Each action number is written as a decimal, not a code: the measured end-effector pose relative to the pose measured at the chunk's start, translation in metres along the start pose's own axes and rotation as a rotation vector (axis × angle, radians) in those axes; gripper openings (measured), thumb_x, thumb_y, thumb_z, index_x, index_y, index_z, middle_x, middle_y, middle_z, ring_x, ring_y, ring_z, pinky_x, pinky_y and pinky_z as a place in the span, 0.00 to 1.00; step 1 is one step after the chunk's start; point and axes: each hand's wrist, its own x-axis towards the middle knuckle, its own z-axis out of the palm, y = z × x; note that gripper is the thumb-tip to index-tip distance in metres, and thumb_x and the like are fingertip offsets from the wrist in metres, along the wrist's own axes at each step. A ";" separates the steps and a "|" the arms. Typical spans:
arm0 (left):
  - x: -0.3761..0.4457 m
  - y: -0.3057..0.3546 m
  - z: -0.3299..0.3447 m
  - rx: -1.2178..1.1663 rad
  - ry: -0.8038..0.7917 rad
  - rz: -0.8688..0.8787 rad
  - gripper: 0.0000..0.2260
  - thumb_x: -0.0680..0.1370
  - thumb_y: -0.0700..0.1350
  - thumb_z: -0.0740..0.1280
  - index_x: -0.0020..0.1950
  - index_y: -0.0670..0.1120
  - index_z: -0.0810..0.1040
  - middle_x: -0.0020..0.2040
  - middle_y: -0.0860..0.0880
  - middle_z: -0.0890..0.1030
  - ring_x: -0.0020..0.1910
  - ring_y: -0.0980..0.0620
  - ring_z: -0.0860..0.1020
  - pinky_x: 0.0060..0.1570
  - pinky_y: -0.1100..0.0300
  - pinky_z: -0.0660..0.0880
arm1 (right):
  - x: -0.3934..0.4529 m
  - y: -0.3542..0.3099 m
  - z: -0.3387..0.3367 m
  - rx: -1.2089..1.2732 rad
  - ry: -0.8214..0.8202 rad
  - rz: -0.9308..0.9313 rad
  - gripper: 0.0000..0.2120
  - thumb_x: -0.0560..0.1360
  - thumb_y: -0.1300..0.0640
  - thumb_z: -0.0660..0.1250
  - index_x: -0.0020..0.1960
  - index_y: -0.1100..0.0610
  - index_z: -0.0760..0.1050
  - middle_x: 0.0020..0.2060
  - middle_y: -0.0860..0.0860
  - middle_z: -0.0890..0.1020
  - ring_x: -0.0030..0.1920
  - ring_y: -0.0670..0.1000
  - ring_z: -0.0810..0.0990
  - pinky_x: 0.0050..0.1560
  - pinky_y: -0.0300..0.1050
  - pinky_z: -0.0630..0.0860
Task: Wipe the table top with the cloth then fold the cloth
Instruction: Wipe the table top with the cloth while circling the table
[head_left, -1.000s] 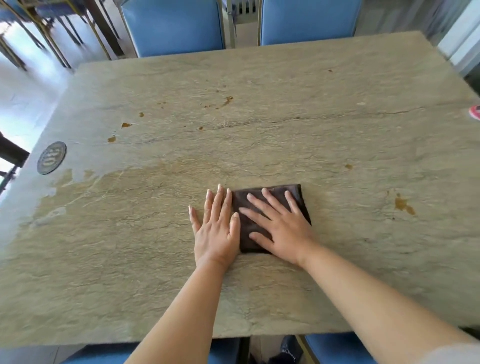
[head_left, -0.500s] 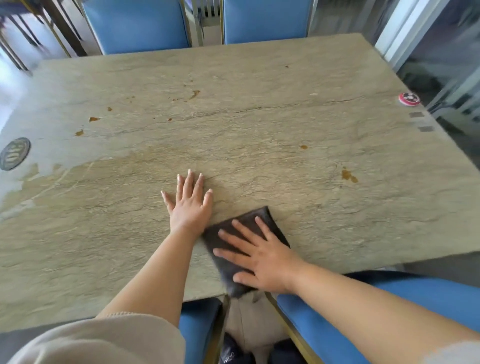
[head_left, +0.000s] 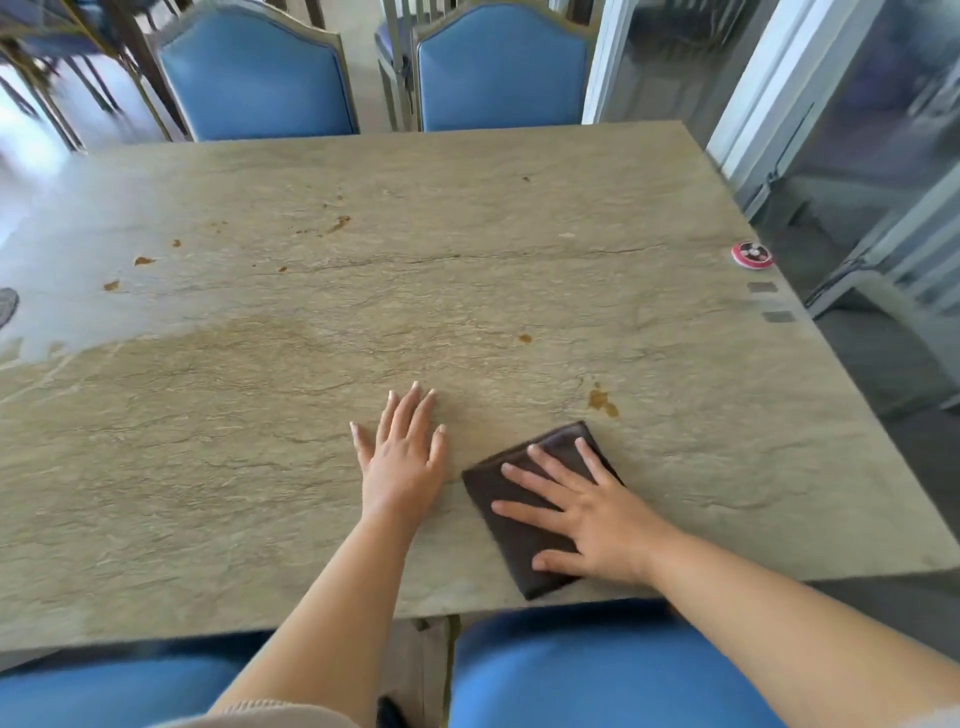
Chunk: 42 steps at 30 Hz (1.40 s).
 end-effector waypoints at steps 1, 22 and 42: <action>0.004 0.009 0.005 0.017 -0.008 0.024 0.23 0.82 0.54 0.51 0.78 0.57 0.56 0.79 0.59 0.51 0.78 0.58 0.42 0.73 0.41 0.34 | -0.012 0.017 0.004 0.000 0.027 0.115 0.29 0.76 0.30 0.43 0.75 0.35 0.44 0.78 0.43 0.46 0.77 0.53 0.39 0.69 0.71 0.43; 0.021 0.022 0.032 0.179 0.093 -0.039 0.29 0.78 0.58 0.41 0.79 0.57 0.47 0.80 0.57 0.41 0.76 0.61 0.35 0.76 0.47 0.39 | 0.147 0.136 -0.025 0.178 0.130 0.762 0.28 0.77 0.34 0.42 0.75 0.36 0.46 0.78 0.43 0.45 0.77 0.51 0.40 0.71 0.65 0.37; 0.019 0.093 0.048 -0.008 -0.048 -0.022 0.24 0.82 0.57 0.42 0.78 0.56 0.58 0.80 0.57 0.49 0.78 0.57 0.40 0.74 0.44 0.33 | -0.045 0.041 0.004 0.043 0.055 0.179 0.29 0.77 0.31 0.38 0.76 0.38 0.44 0.78 0.46 0.46 0.76 0.54 0.37 0.69 0.67 0.36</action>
